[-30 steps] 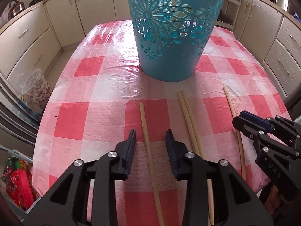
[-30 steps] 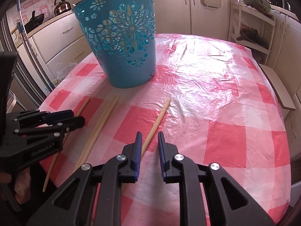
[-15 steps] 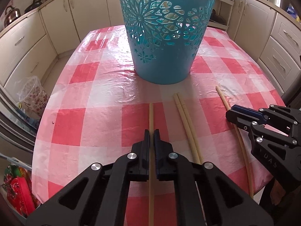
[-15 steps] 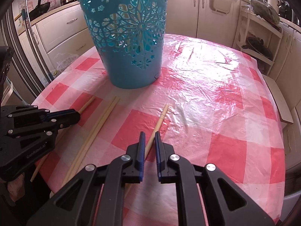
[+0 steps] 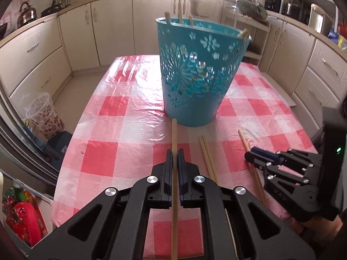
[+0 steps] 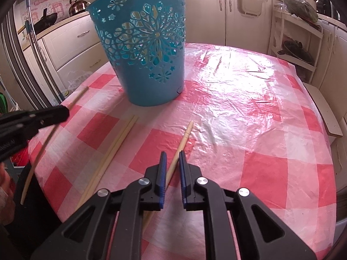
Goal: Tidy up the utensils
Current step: 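Close the left gripper on a stick while the right gripper grasps another stick, then lift the stick with the left gripper into the teal basket and release it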
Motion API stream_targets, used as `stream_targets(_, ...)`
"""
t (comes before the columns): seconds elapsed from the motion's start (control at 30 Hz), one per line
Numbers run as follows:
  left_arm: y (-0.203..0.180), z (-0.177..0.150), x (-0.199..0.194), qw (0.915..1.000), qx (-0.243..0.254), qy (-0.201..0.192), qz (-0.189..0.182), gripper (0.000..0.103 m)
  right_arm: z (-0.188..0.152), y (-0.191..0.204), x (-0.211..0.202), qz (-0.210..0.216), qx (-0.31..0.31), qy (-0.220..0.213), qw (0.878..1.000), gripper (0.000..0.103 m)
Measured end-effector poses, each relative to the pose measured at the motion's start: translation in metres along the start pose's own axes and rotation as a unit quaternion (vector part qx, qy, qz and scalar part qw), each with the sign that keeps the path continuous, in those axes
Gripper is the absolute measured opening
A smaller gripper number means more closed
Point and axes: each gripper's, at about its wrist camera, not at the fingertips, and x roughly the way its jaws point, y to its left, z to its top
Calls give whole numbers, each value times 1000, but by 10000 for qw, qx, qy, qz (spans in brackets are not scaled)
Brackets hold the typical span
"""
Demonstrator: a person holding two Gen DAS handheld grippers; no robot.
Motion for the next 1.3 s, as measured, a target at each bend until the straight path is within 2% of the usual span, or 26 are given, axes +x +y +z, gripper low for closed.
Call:
stream_targets(0.17, 17, 27, -51, 9949, -363, -886, -303, 4, -2, -1, -1, 20, 106, -40, 9999, 12)
stream_targets(0.33, 23, 66, -95, 9815, -582, -1752, -496, 5, -2, -4, -1, 58, 162, -69, 9998, 12)
stream_targets(0.6, 11, 120, -100, 9635, -698, -2504, -640, 5, -2, -6, 0, 124, 223, -82, 9996, 12)
stream_targets(0.97, 9, 179, -47, 9458, -1211, -2947, -635, 5, -1, -8, 0, 243, 311, -73, 9992, 12)
stream_targets(1.13, 5, 184, -18, 9445, -1347, -2936, -595, 5, -1, -7, 0, 284, 254, -68, 9992, 17)
stream_targets(1.3, 4, 176, 9, 9481, -1449, -2765, -601, 5, -1, -3, 0, 279, 140, -64, 9995, 22)
